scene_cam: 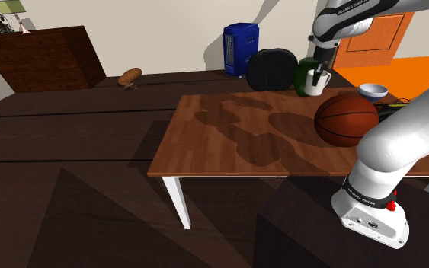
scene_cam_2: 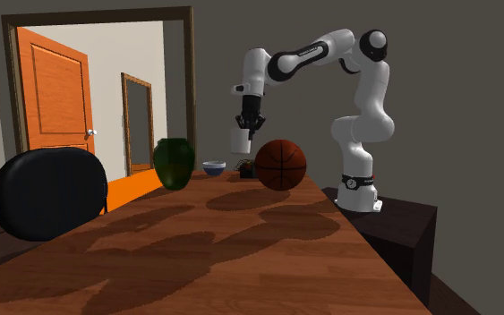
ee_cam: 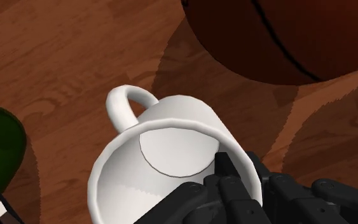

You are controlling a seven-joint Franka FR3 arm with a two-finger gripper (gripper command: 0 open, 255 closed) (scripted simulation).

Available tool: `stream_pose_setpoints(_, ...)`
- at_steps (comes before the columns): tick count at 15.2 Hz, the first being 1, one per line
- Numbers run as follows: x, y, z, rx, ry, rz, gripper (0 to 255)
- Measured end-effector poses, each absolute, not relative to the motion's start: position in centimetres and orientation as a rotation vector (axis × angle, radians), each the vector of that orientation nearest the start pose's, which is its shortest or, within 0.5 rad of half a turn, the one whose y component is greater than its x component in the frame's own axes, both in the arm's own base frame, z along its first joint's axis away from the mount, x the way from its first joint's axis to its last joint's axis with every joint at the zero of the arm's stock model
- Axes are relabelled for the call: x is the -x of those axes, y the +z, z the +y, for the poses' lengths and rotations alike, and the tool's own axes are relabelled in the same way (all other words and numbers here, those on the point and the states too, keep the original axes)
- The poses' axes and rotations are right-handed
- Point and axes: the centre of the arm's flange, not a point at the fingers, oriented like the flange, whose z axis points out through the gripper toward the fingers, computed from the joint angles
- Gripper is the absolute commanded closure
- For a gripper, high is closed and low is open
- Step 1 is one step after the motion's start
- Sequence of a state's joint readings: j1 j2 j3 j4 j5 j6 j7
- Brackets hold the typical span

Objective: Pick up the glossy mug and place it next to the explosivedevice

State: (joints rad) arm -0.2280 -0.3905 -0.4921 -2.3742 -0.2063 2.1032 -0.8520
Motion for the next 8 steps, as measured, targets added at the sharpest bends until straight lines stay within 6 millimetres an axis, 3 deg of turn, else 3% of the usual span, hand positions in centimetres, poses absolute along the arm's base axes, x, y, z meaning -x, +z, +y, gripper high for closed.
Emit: stream_pose_setpoints(8,-22.2,46.1,-33.5,3.197,-0.130,-0.410,255)
